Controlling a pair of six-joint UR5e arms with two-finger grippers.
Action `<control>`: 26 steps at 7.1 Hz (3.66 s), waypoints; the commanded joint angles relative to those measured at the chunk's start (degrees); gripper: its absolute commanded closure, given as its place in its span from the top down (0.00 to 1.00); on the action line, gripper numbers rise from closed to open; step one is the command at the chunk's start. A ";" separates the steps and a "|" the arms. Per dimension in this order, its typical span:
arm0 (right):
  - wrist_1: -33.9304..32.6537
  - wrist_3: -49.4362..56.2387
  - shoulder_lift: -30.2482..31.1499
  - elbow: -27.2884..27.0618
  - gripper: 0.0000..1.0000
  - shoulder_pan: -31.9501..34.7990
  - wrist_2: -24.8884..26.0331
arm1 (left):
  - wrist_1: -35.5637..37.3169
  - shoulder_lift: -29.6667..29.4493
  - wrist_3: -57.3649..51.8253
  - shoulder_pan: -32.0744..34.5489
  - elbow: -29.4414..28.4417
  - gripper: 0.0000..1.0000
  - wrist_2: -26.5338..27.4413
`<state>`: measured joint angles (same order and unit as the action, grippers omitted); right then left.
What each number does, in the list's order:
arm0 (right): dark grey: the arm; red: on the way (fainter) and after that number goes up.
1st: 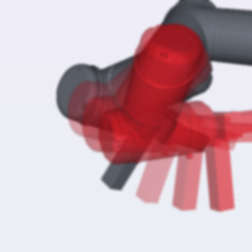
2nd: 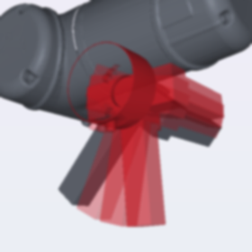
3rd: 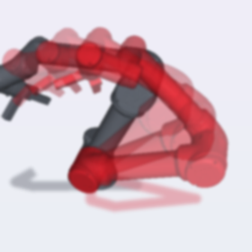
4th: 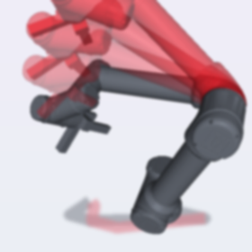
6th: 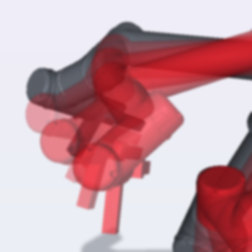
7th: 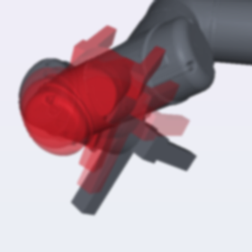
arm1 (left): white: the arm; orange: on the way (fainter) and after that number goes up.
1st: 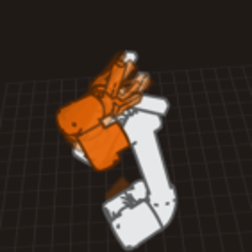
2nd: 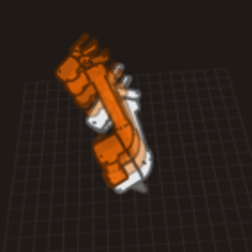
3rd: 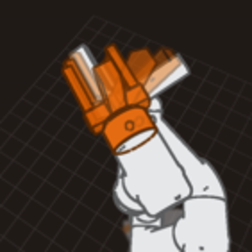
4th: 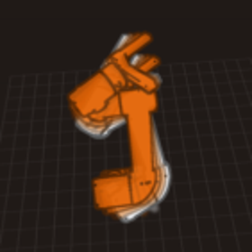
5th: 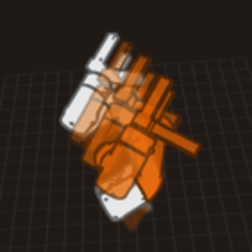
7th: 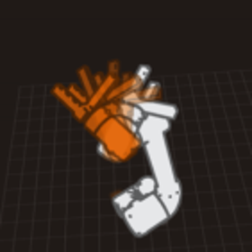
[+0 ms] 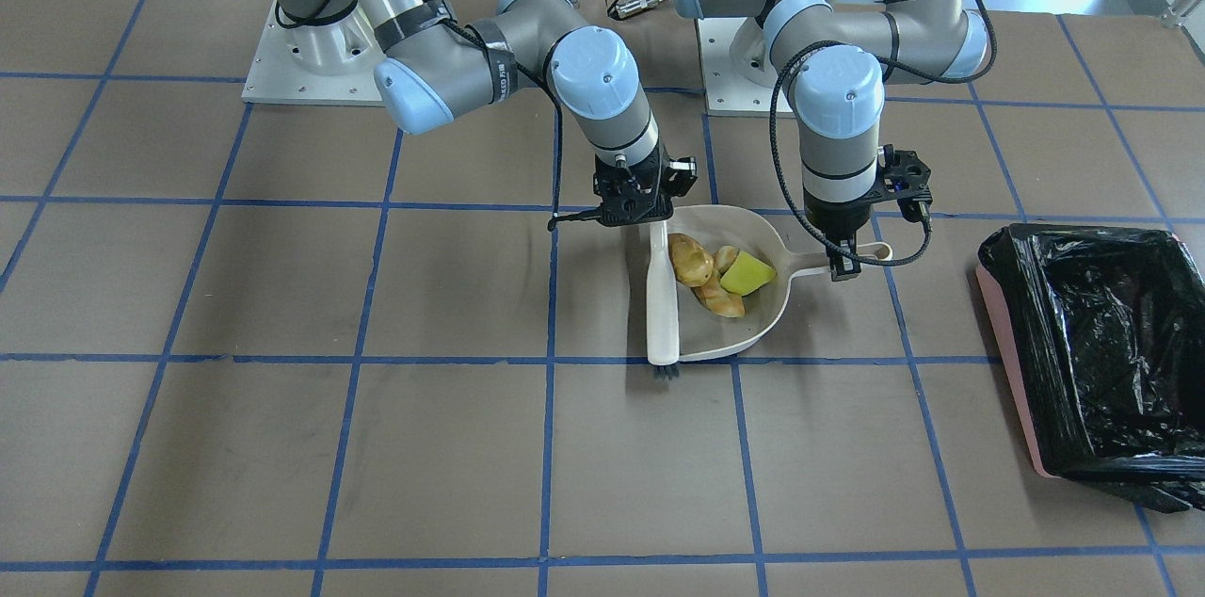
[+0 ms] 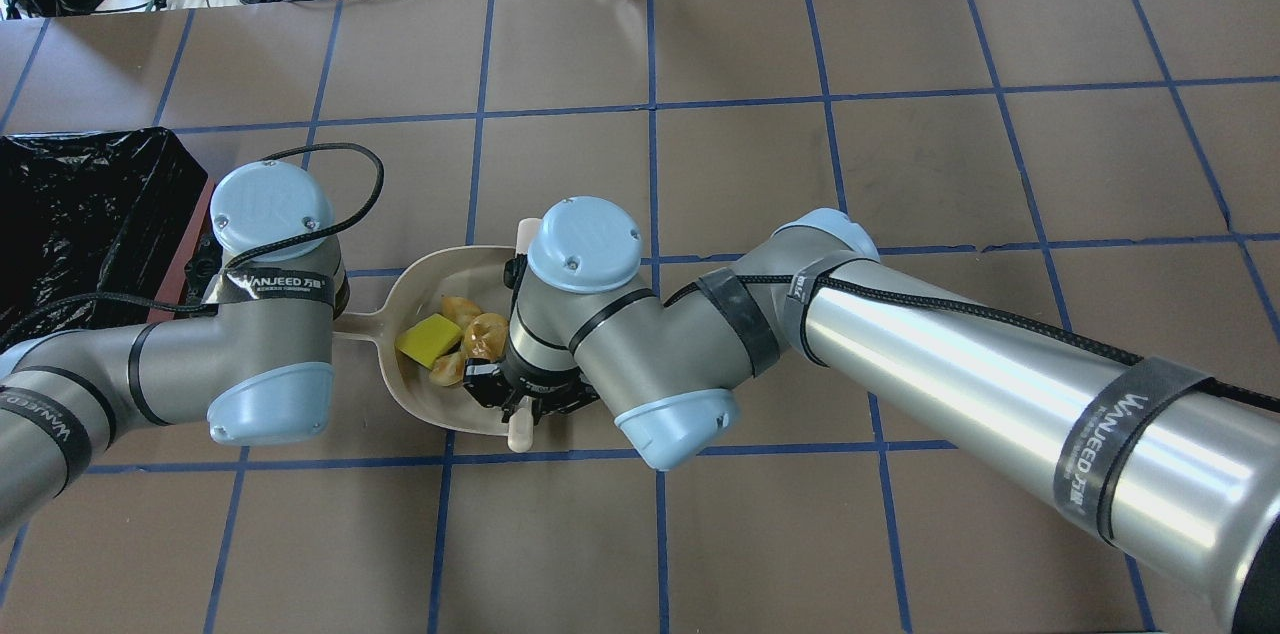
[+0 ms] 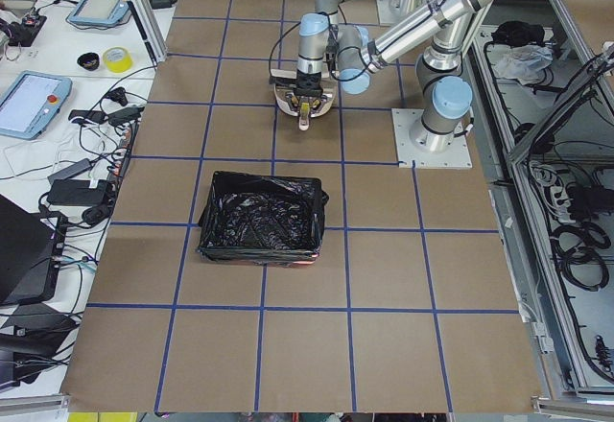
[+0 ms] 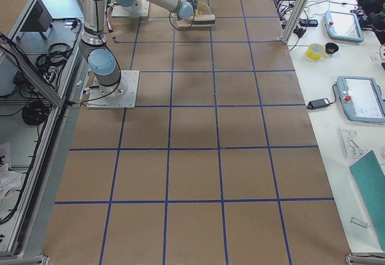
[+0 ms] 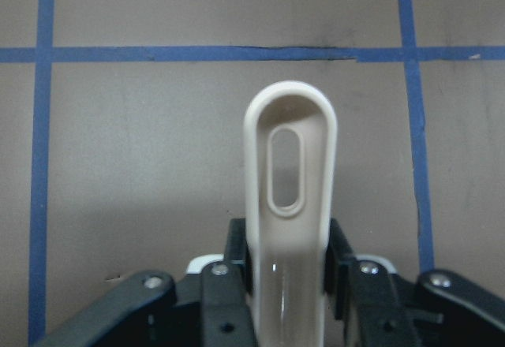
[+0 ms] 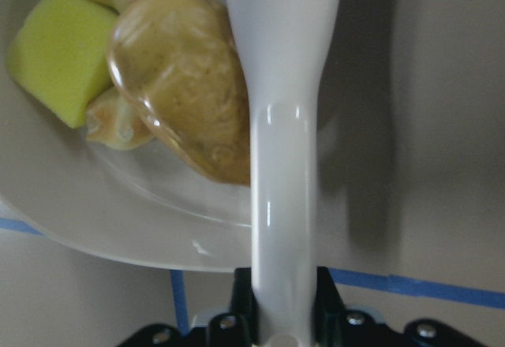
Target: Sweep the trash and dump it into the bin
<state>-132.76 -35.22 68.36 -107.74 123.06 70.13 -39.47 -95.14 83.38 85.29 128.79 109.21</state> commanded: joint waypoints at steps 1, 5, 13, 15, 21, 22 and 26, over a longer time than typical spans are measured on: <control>7.38 3.29 2.45 1.30 0.00 -4.12 5.70 | -0.08 -0.39 0.03 -0.04 -0.12 0.00 -0.75; 20.76 18.16 9.41 1.57 0.00 -16.08 12.32 | -0.43 -0.48 -0.06 -0.04 -0.47 0.00 -2.42; 9.14 -16.20 7.68 -4.50 0.00 3.50 -0.26 | -0.43 -0.57 -0.06 -0.04 -0.56 0.00 -2.34; 1.04 -15.15 2.67 -3.54 0.00 4.03 -0.26 | -1.04 -0.74 -0.06 -0.04 -1.52 0.00 -2.34; 1.60 -5.92 -1.22 1.57 0.00 3.16 -2.92 | -1.75 -0.74 -0.06 -0.04 -1.88 0.00 -2.34; 3.54 -5.74 -0.96 1.65 0.00 2.29 0.58 | -1.75 -0.83 -0.06 -0.04 -1.88 0.00 -2.43; 14.94 -4.43 4.38 1.83 0.00 -1.04 7.20 | -2.70 -0.40 0.12 -0.04 -2.75 0.00 -4.26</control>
<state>-122.44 -40.58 70.07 -105.98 123.72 75.18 -41.49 -95.79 83.36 85.29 126.59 106.20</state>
